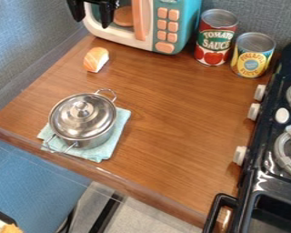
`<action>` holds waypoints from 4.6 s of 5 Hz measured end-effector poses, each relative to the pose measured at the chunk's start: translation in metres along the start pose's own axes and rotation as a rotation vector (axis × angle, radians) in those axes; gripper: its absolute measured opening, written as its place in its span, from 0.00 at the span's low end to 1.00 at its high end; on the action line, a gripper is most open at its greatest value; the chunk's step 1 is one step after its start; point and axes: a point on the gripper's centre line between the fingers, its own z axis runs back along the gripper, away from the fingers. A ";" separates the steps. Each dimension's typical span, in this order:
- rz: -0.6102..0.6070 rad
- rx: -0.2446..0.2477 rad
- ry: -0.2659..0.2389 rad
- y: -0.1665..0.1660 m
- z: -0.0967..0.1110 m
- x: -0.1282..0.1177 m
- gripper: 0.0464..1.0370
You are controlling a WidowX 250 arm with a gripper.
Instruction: Opens the silver pot
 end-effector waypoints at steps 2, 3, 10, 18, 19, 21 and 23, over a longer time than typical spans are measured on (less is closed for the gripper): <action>-0.018 -0.069 0.066 -0.020 -0.021 -0.040 0.96; -0.068 -0.104 0.011 -0.036 0.009 -0.069 0.96; -0.269 -0.009 0.043 -0.073 -0.013 -0.165 0.93; -0.440 -0.099 -0.021 -0.174 0.040 -0.156 0.24; -0.368 -0.112 -0.029 -0.186 0.041 -0.117 0.24; -0.331 -0.101 0.000 -0.215 0.013 -0.064 0.24; -0.324 -0.042 0.005 -0.233 -0.021 -0.024 0.24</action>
